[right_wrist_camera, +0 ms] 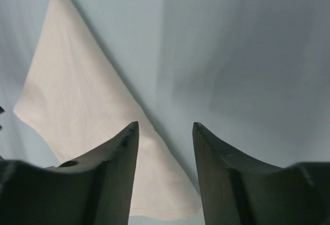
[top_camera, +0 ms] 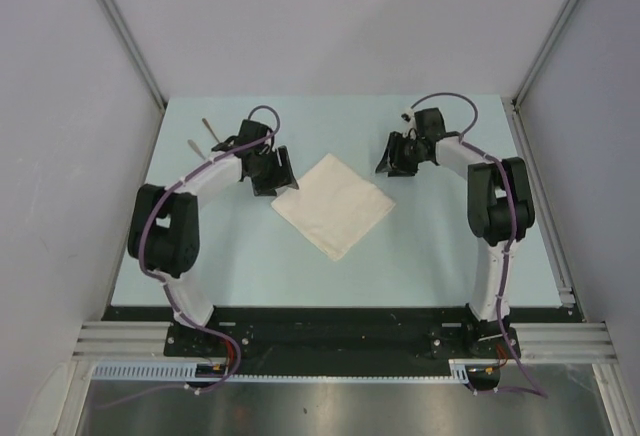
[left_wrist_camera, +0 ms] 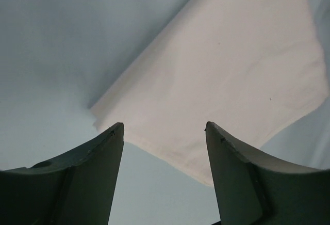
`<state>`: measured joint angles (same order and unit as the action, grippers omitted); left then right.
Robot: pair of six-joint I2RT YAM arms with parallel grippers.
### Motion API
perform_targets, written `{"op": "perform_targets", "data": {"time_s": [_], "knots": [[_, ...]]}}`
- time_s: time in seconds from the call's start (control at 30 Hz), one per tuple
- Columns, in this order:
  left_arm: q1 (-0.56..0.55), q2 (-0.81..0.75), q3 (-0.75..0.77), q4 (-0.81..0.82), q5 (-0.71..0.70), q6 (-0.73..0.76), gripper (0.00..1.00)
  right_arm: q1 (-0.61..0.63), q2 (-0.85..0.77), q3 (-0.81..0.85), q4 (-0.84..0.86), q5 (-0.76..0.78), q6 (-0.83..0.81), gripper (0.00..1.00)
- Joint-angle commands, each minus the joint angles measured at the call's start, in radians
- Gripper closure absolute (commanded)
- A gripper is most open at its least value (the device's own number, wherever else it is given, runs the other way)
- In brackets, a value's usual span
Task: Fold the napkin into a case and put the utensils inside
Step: Rotate the square-folded napkin at the center of the board.
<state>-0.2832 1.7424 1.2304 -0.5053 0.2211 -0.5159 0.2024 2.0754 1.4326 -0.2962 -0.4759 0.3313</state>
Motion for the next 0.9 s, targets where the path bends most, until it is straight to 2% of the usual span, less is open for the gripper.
{"op": "perform_targets", "data": {"time_s": [0.0, 0.07, 0.2, 0.23, 0.33, 0.43, 0.53, 0.63, 0.73, 0.83, 0.87], "knots": [[0.015, 0.101, 0.11, -0.084, -0.066, 0.051, 0.3, -0.029, -0.096, 0.097, -0.244, 0.158, -0.024, 0.45], [0.019, 0.153, 0.147, -0.11, -0.086, 0.069, 0.3, -0.026, -0.171, -0.01, -0.232, 0.155, -0.023, 0.4], [0.038, 0.21, 0.179, -0.124, -0.109, 0.109, 0.29, -0.015, -0.369, -0.28, -0.127, 0.089, 0.024, 0.38], [0.044, 0.23, 0.187, -0.133, -0.114, 0.111, 0.3, -0.011, -0.447, -0.391, -0.106, 0.074, 0.034, 0.38], [0.049, 0.232, 0.141, -0.095, -0.081, 0.109, 0.33, 0.028, -0.572, -0.55, -0.049, 0.066, 0.072, 0.38], [0.05, 0.243, 0.109, -0.084, -0.071, 0.105, 0.43, 0.071, -0.668, -0.659, -0.028, 0.062, 0.106, 0.38], [0.05, 0.24, 0.06, -0.05, -0.04, 0.08, 0.66, 0.12, -0.741, -0.719, 0.02, 0.051, 0.17, 0.38], [0.049, 0.201, -0.023, 0.007, 0.012, 0.03, 0.76, 0.17, -0.793, -0.799, 0.08, 0.091, 0.262, 0.39], [0.03, 0.122, -0.159, 0.099, 0.086, -0.054, 0.81, 0.184, -0.837, -0.891, 0.126, 0.157, 0.394, 0.37], [-0.028, -0.001, -0.34, 0.198, 0.104, -0.159, 0.84, 0.184, -0.871, -0.986, 0.186, 0.178, 0.494, 0.39], [-0.081, -0.077, -0.444, 0.226, 0.113, -0.195, 0.84, 0.184, -0.889, -1.015, 0.19, 0.186, 0.511, 0.39]]}}
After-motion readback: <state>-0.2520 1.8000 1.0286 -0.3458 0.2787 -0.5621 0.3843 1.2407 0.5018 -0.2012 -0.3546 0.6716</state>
